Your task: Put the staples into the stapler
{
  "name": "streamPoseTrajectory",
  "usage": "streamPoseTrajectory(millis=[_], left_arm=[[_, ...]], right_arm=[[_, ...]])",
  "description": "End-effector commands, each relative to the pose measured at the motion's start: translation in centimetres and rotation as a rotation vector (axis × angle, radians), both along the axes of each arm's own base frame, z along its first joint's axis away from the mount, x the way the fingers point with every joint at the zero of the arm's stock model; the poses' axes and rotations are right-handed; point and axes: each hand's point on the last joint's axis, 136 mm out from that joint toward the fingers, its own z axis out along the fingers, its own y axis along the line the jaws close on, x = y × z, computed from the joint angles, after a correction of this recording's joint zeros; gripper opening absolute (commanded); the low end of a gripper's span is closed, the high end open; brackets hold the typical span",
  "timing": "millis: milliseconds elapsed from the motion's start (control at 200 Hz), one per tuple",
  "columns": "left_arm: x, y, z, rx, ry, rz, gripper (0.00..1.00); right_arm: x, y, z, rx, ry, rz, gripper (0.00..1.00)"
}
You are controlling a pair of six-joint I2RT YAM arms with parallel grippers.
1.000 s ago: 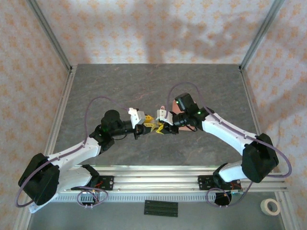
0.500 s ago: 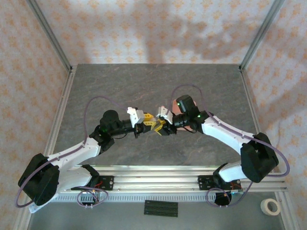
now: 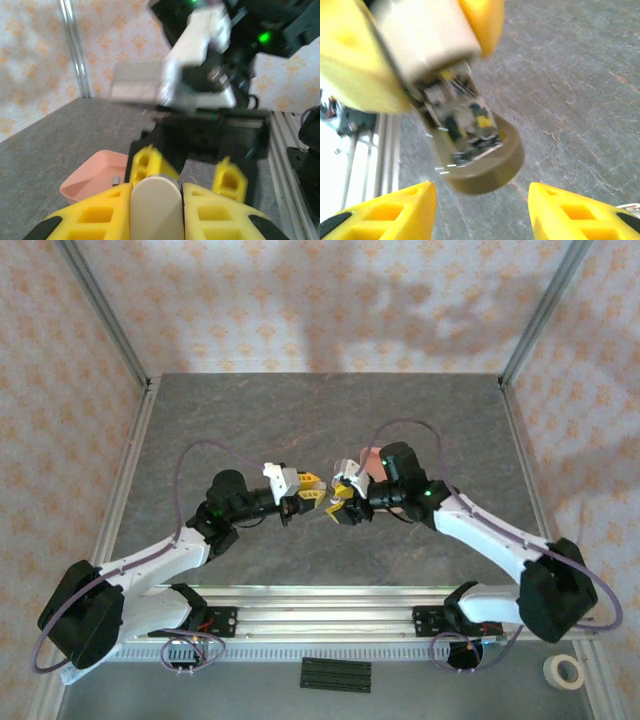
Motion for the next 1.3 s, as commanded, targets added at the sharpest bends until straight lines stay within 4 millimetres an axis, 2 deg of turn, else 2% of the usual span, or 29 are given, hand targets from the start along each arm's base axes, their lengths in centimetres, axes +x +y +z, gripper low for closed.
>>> streamPoseTrajectory(millis=[0, 255, 365, 480, 621, 651, 771, 981, 1101, 1296], left_arm=[[0.6, 0.8, -0.2, 0.049, -0.066, 0.058, 0.24], [0.4, 1.1, -1.5, 0.121, -0.077, 0.061, 0.24], [0.3, 1.1, -1.4, 0.115, -0.08, 0.058, 0.24], [0.2, 1.0, -1.2, 0.111, -0.083, 0.051, 0.24], [0.1, 0.9, -0.9, 0.105, -0.09, 0.039, 0.24], [0.1, 0.8, -0.9, 0.105, -0.09, 0.037, 0.24], [0.1, 0.7, -0.5, 0.089, -0.095, 0.031, 0.24], [0.2, 0.2, 0.3, 0.037, -0.087, 0.01, 0.24], [0.4, -0.1, 1.1, -0.018, -0.085, 0.004, 0.24], [1.3, -0.4, 2.4, -0.111, -0.095, 0.023, 0.24]], right_arm=[[0.1, -0.7, 2.3, 0.07, 0.075, -0.114, 0.53], [1.1, -1.1, 5.0, 0.171, 0.286, -0.298, 0.56], [1.8, -0.9, 5.3, 0.213, 0.382, -0.366, 0.56], [2.6, -0.9, 4.5, 0.196, 0.49, -0.441, 0.54], [2.4, -0.3, 4.3, 0.201, 0.554, -0.42, 0.48], [2.6, -0.1, 3.4, 0.184, 0.579, -0.428, 0.48], [3.1, 0.1, 2.6, 0.17, 0.603, -0.449, 0.46], [3.7, 0.3, -0.3, 0.118, 0.649, -0.48, 0.41], [4.2, 0.9, -1.0, 0.136, 0.662, -0.485, 0.39], [3.9, 2.2, -2.1, 0.122, 0.657, -0.47, 0.4]])
